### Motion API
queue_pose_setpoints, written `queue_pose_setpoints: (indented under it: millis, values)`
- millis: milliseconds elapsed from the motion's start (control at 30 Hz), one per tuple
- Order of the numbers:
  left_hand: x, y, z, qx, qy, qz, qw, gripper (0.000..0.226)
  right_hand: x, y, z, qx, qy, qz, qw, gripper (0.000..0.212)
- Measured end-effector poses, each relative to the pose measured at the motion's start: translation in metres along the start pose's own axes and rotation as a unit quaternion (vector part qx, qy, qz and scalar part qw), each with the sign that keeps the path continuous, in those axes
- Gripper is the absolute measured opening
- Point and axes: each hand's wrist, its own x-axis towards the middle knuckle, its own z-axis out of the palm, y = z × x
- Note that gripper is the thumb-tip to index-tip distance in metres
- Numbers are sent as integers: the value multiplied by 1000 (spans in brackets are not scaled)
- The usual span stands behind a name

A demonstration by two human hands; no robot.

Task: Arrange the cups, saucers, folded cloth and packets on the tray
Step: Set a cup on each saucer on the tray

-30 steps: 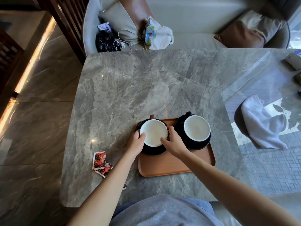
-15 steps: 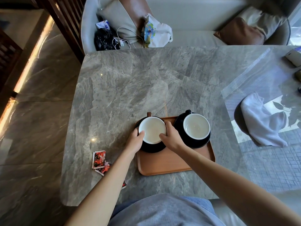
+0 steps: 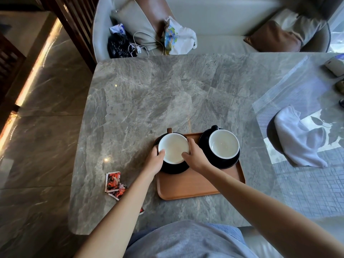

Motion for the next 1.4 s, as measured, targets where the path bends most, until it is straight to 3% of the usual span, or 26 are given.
queue_pose_setpoints:
  millis: [933, 1033, 1133, 1300, 1400]
  values:
    - [-8, 5, -2, -2, -4, -18, 1000, 34, -6, -3, -4, 1, -25, 25, 999, 51]
    - [-13, 11, 2, -14, 18, 9, 1000, 44, -13, -4, -5, -25, 10, -15, 1000, 52]
    - [-26, 25, 8, -34, 87, 83, 992, 47, -22, -5, -9, -74, 33, -55, 995, 56]
    - [-39, 39, 12, 221, 171, 205, 938, 55, -34, -12, -20, -136, 39, -156, 978, 61]
    - [-43, 50, 26, 302, 186, 229, 906, 60, -37, -11, -30, -180, 29, -213, 960, 63]
